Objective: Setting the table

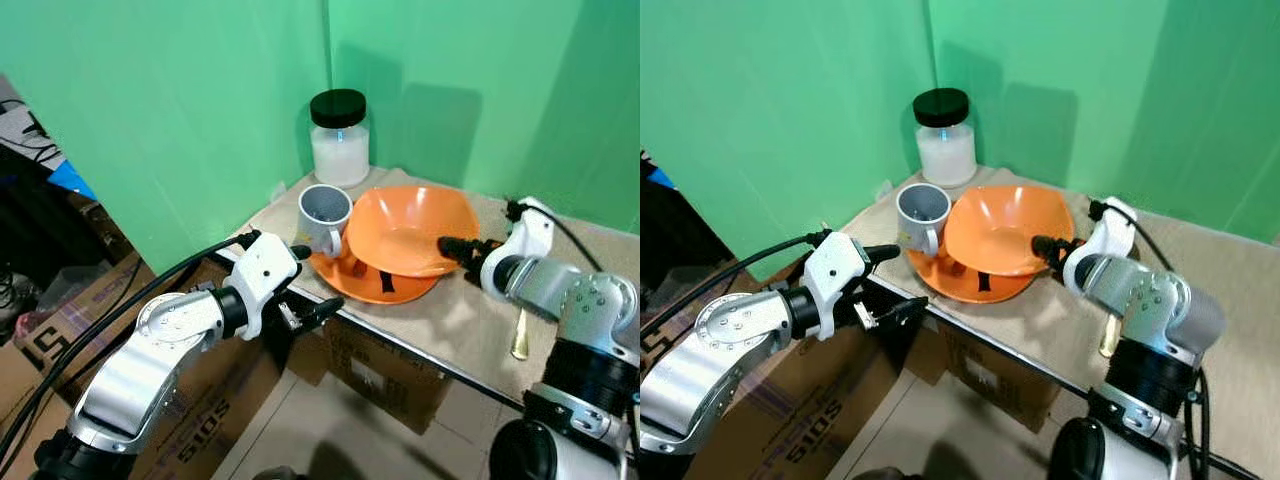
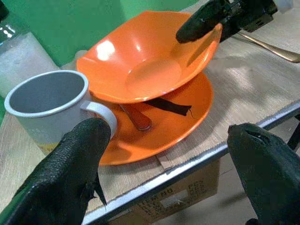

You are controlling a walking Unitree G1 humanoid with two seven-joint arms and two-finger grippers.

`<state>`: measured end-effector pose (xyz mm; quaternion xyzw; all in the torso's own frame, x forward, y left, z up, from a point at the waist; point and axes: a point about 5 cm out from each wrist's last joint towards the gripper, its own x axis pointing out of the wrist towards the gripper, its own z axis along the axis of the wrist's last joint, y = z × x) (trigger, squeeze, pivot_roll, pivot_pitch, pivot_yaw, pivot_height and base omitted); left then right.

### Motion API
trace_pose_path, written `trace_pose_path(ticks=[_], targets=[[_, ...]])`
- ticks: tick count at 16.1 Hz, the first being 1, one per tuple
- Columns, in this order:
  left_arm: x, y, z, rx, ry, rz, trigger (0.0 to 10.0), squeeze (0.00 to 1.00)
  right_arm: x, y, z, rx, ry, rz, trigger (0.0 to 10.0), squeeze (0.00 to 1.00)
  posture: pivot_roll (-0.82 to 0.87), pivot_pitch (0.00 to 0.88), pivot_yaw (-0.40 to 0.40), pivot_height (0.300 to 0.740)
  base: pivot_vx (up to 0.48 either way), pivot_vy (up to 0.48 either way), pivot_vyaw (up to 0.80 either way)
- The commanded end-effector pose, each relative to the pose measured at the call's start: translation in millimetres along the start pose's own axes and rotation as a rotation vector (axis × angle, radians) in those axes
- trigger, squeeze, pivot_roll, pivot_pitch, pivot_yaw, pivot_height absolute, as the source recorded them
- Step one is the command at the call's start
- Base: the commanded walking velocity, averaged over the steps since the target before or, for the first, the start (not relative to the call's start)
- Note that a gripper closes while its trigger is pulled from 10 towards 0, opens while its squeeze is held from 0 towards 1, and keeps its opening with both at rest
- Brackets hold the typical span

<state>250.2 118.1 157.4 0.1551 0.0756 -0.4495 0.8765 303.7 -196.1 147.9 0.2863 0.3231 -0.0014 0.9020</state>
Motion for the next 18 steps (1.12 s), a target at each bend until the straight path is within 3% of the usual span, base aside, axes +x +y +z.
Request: trace_pose_path(ticks=[1, 7, 18], targets=[[-1.5, 2.1, 1.6, 0.013, 0.006, -0.003, 10.0, 0.0, 0.7, 4.5, 1.3, 0.013, 0.003, 0.022, 0.0, 0.0, 0.01, 0.0, 0.13, 0.74, 0.0, 0.0, 0.0], [-0.2, 4.7, 4.1, 0.02, -0.004, 0.006, 10.0, 0.0, 5.0, 5.0, -0.2, 0.185, 0.019, 0.085, 0.0, 0.0, 0.02, 0.0, 0.119, 0.74, 0.0, 0.0, 0.0], [0.3, 6.4, 3.1, 0.027, -0.002, 0.01, 10.0, 0.0, 2.3, 4.7, 8.2, 0.234, -0.023, 0.088, 0.0, 0.0, 0.01, 0.0, 0.13, 0.74, 0.0, 0.0, 0.0]])
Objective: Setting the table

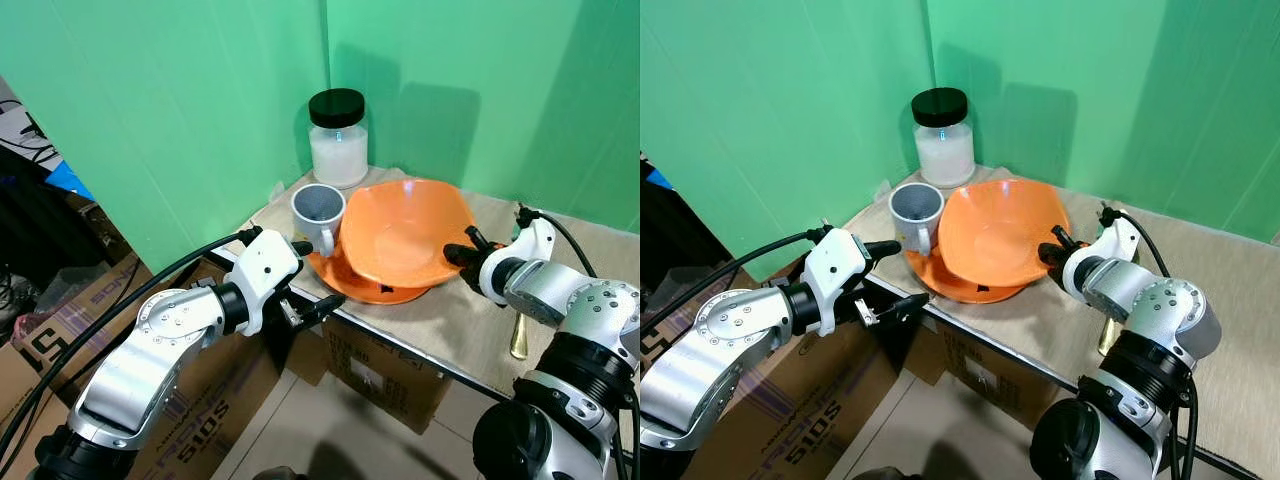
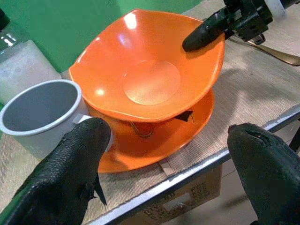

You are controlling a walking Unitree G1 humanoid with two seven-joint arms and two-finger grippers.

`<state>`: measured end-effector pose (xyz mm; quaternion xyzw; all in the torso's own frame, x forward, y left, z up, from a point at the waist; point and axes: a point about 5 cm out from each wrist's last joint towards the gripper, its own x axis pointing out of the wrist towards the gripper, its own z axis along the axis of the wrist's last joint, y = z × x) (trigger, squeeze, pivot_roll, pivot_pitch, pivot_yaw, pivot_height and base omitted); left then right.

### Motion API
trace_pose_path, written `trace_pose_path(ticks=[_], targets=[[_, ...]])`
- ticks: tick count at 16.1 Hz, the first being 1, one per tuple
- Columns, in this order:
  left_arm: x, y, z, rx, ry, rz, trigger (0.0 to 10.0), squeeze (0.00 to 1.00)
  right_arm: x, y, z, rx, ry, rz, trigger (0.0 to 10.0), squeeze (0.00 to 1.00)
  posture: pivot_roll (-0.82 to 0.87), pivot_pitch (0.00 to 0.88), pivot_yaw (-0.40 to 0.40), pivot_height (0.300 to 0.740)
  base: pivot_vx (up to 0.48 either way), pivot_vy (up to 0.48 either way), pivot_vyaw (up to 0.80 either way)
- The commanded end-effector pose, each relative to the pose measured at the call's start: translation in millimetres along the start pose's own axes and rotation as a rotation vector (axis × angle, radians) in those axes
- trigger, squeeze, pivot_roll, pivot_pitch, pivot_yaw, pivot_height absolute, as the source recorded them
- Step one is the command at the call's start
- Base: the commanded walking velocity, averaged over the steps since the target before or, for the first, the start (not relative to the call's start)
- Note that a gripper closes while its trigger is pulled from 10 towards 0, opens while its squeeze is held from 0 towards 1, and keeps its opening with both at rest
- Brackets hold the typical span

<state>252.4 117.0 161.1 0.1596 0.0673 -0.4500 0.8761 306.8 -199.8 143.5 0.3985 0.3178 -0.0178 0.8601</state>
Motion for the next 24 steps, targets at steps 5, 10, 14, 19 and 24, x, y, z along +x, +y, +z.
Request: trace_pose_path(ticks=[5, 10, 14, 19, 24], targets=[[0.1, 5.1, -0.7, 0.016, 0.008, 0.008, 10.0, 0.0, -12.0, 15.2, 28.2, 0.003, -0.137, 0.081, 0.0, 0.0, 0.0, 0.0, 0.131, 0.74, 0.0, 0.0, 0.0], [0.7, 4.4, -0.5, 0.017, 0.006, 0.003, 10.0, 0.0, -37.3, -6.3, 66.5, 0.026, -0.261, 0.032, 0.0, 0.0, 0.0, 0.0, 0.131, 0.74, 0.0, 0.0, 0.0], [-0.2, 3.1, -1.7, 0.014, 0.009, 0.001, 10.0, 0.0, -48.6, -48.0, 64.8, 0.019, -0.244, -0.155, 0.0, 0.0, 0.01, 0.0, 0.129, 0.74, 0.0, 0.0, 0.0], [-1.1, 3.6, -2.6, 0.017, 0.015, -0.005, 10.0, 0.0, -36.1, -72.3, 50.7, 0.134, -0.218, -0.209, 10.0, 0.0, 0.0, 0.0, 0.14, 0.74, 0.0, 0.0, 0.0], [-2.4, 5.0, -2.4, 0.025, 0.019, 0.001, 10.0, 0.0, -34.0, -70.2, 49.4, 0.128, -0.195, -0.199, 10.0, 1.0, 0.01, 0.0, 0.133, 0.74, 0.0, 0.0, 0.0]])
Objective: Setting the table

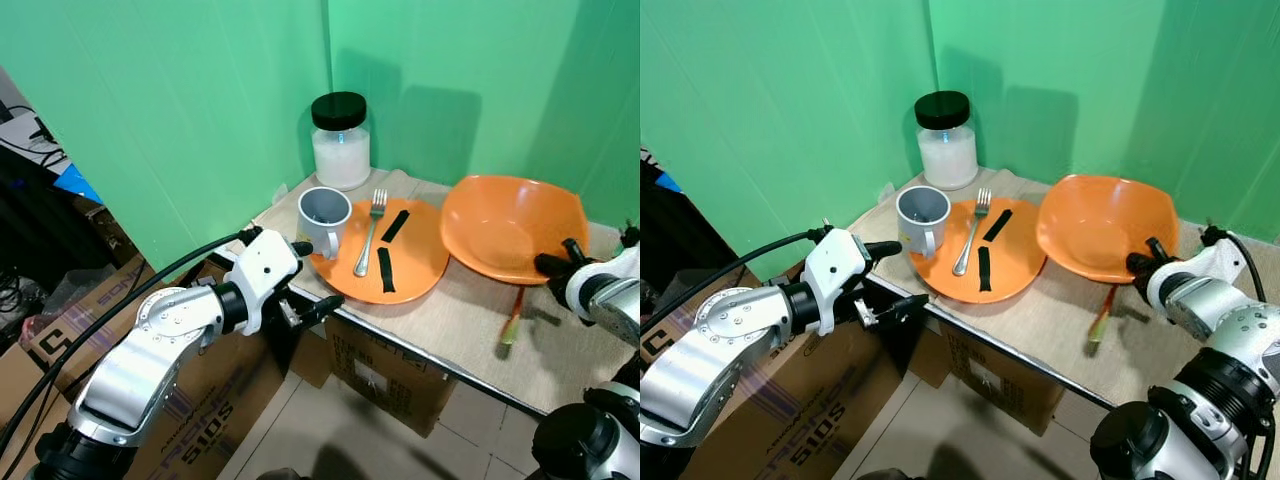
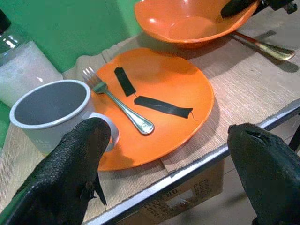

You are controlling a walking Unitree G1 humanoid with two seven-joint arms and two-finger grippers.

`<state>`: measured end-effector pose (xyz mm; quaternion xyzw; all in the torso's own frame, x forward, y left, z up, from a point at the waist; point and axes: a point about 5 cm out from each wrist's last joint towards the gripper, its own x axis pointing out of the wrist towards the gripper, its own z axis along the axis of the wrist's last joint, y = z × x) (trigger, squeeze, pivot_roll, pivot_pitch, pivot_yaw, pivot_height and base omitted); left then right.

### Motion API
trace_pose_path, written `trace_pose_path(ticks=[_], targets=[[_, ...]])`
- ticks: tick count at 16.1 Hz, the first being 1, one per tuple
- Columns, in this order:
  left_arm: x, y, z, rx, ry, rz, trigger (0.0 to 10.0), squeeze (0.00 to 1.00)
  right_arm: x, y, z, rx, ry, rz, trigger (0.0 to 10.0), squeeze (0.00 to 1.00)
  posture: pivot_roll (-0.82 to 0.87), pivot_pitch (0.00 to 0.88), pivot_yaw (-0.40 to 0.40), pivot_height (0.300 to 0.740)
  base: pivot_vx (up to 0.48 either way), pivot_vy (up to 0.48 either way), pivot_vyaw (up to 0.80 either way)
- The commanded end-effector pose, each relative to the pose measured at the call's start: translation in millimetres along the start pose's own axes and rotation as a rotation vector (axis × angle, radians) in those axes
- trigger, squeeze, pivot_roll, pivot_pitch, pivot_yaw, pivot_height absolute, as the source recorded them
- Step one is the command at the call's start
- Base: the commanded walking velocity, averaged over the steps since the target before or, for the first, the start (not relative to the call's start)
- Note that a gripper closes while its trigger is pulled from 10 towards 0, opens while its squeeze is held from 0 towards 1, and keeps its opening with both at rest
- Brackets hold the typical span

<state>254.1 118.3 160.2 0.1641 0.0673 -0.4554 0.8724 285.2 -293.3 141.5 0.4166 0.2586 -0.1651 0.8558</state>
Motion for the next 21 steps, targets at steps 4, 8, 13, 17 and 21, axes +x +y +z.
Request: trace_pose_path(ticks=[4, 8, 13, 17, 21], targets=[[-5.7, 7.4, -2.0, 0.022, 0.026, 0.044, 10.0, 0.0, -13.0, 12.5, 12.1, -0.169, -0.035, 0.031, 10.0, 1.0, 0.01, 0.0, 0.14, 0.74, 0.0, 0.0, 0.0], [-4.8, 7.7, -1.1, 0.023, 0.026, 0.041, 10.0, 0.0, -27.3, 19.2, 21.7, -0.308, -0.057, 0.017, 10.0, 1.0, 0.01, 0.0, 0.146, 0.74, 0.0, 0.0, 0.0], [-6.1, 9.6, -1.1, 0.026, 0.029, 0.049, 10.0, 0.0, -44.4, 21.2, 25.6, -0.545, -0.094, 0.007, 10.0, 1.0, 0.01, 0.0, 0.152, 0.74, 0.0, 0.0, 0.0], [-3.2, 28.7, 0.5, 0.041, 0.024, 0.177, 10.0, 0.0, -55.2, 55.3, 33.1, -0.683, -0.303, 0.207, 10.0, 1.0, 0.01, 0.0, 0.157, 0.74, 0.0, 0.0, 0.0], [-2.5, 55.5, -0.5, 0.127, 0.03, 0.239, 10.0, 1.0, -63.6, 80.7, 18.1, -0.812, -0.415, 0.425, 10.0, 0.0, 0.01, 0.0, 0.162, 0.74, 0.0, 0.0, 0.0]])
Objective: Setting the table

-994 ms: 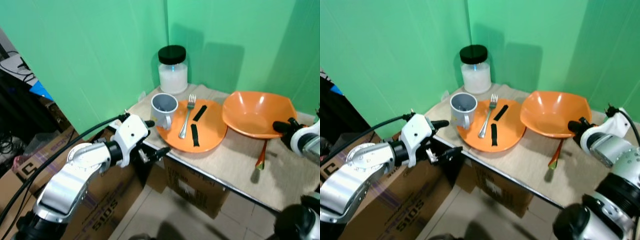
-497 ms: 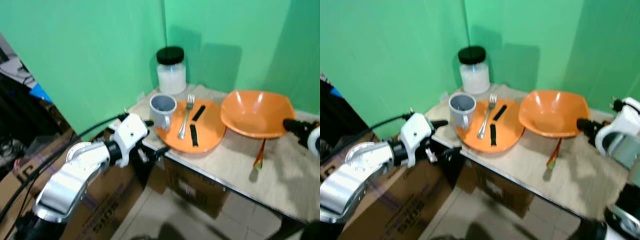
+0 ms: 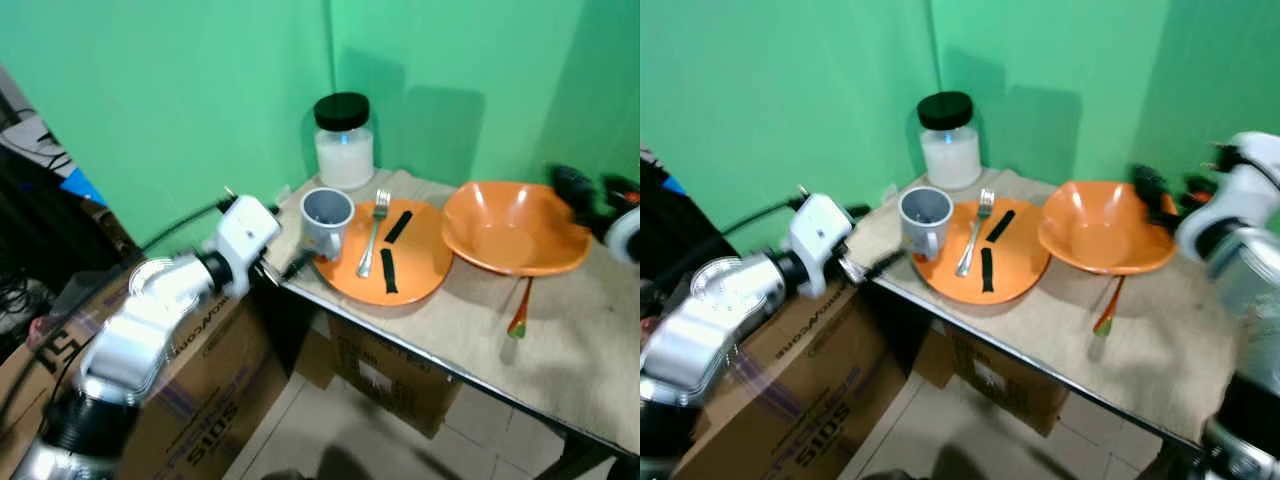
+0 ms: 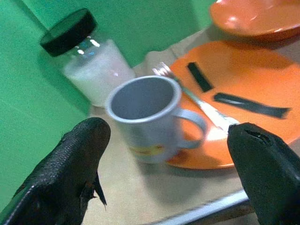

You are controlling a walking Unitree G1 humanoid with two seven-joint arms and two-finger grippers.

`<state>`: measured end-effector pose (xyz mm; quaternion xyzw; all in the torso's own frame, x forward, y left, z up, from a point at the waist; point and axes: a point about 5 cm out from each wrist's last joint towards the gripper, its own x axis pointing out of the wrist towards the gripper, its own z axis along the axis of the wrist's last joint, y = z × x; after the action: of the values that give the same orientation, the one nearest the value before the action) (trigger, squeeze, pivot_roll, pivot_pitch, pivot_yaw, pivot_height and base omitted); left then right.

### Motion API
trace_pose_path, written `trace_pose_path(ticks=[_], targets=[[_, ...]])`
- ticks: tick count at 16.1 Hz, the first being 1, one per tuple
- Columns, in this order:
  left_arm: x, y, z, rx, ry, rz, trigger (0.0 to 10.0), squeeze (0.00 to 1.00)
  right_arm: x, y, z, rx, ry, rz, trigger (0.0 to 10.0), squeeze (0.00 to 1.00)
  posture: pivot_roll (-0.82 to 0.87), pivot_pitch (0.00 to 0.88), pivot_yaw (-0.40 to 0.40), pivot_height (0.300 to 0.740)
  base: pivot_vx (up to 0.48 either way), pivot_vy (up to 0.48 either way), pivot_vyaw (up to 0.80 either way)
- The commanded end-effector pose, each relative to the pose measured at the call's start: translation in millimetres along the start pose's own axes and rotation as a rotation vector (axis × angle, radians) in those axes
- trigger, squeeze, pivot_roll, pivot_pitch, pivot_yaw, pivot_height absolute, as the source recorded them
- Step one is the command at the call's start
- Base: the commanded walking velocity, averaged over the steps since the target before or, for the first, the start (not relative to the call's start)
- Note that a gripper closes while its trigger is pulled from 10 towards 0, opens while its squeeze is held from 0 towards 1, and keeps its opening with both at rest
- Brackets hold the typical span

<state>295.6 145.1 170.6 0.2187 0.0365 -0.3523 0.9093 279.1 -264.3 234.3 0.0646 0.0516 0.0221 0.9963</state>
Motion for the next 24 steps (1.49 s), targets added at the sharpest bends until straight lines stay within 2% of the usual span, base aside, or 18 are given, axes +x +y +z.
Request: trace_pose_path(ticks=[1, 2, 4, 5, 6, 8, 9, 14, 16, 17, 19, 21, 24], targets=[[1.1, 11.4, -1.7, 0.064, 0.01, -0.006, 10.0, 1.0, 1.5, 25.1, 1.0, -0.055, -0.054, 0.134, 10.0, 0.0, 0.01, 0.0, 0.163, 0.74, 0.0, 0.0, 0.0], [1.1, 11.4, -1.7, 0.064, 0.01, -0.006, 10.0, 1.0, 1.5, 25.1, 1.0, -0.055, -0.054, 0.134, 10.0, 0.0, 0.01, 0.0, 0.163, 0.74, 0.0, 0.0, 0.0], [15.0, 20.8, -9.0, 0.196, 0.041, -0.103, 10.0, 1.0, 3.0, 50.7, -9.9, -0.128, -0.073, 0.295, 10.0, 0.0, 0.02, 0.0, 0.154, 0.74, 0.0, 0.0, 0.0], [21.1, 23.5, -10.6, 0.237, 0.056, -0.149, 10.0, 0.45, 2.2, 55.9, -13.6, -0.136, -0.063, 0.329, 10.0, 0.0, 0.02, 0.0, 0.154, 0.74, 0.0, 0.0, 0.0], [27.4, 27.9, -11.4, 0.279, 0.064, -0.176, 10.0, 0.0, 0.8, 59.4, -16.1, -0.146, -0.062, 0.355, 10.0, 0.0, 0.02, 0.0, 0.157, 0.74, 0.0, 0.0, 0.0], [42.1, 40.0, -11.9, 0.444, 0.108, -0.256, 10.0, 0.0, -3.4, 63.5, -24.2, -0.206, -0.029, 0.395, 10.0, 0.0, 0.01, 0.0, 0.162, 0.74, 0.0, 0.0, 0.0], [48.4, 42.3, -10.2, 0.489, 0.119, -0.277, 10.0, 0.0, -4.6, 63.0, -27.2, -0.216, -0.024, 0.396, 10.0, 0.0, 0.0, 0.0, 0.17, 0.74, 0.0, 0.0, 0.0], [69.2, 33.9, -10.4, 0.59, 0.139, -0.364, 10.0, 0.0, -15.9, 63.4, -37.8, -0.269, 0.007, 0.413, 10.0, 0.0, -0.03, 0.0, 0.203, 0.74, 0.0, 0.0, 0.0], [71.6, 30.3, -21.3, 0.654, 0.203, -0.393, 10.0, 0.0, -22.1, 66.0, -43.7, -0.289, 0.022, 0.43, 10.0, 0.0, -0.05, 0.0, 0.219, 0.74, 0.0, 0.0, 0.0], [71.0, 31.6, -27.3, 0.676, 0.245, -0.386, 4.4, 0.0, -26.0, 69.0, -46.3, -0.297, 0.03, 0.456, 10.0, 0.0, -0.06, 0.0, 0.224, 0.74, 0.0, 0.0, 0.0], [70.6, 32.3, -28.7, 0.669, 0.251, -0.39, 0.0, 0.0, -30.3, 71.2, -49.3, -0.305, 0.05, 0.5, 10.0, 0.0, -0.06, 0.0, 0.225, 0.74, 0.0, 0.0, 0.0], [70.7, 32.6, -27.6, 0.682, 0.241, -0.395, 0.0, 0.0, -37.2, 72.8, -55.2, -0.317, 0.109, 0.572, 10.0, 0.0, -0.06, 0.0, 0.221, 0.74, 0.0, 0.0, 0.0], [70.2, 33.5, -27.5, 0.678, 0.242, -0.4, 0.0, 0.0, -38.9, 71.6, -62.0, -0.321, 0.163, 0.588, 10.0, 0.0, -0.05, 0.0, 0.218, 0.74, 0.0, 0.0, 0.0]])
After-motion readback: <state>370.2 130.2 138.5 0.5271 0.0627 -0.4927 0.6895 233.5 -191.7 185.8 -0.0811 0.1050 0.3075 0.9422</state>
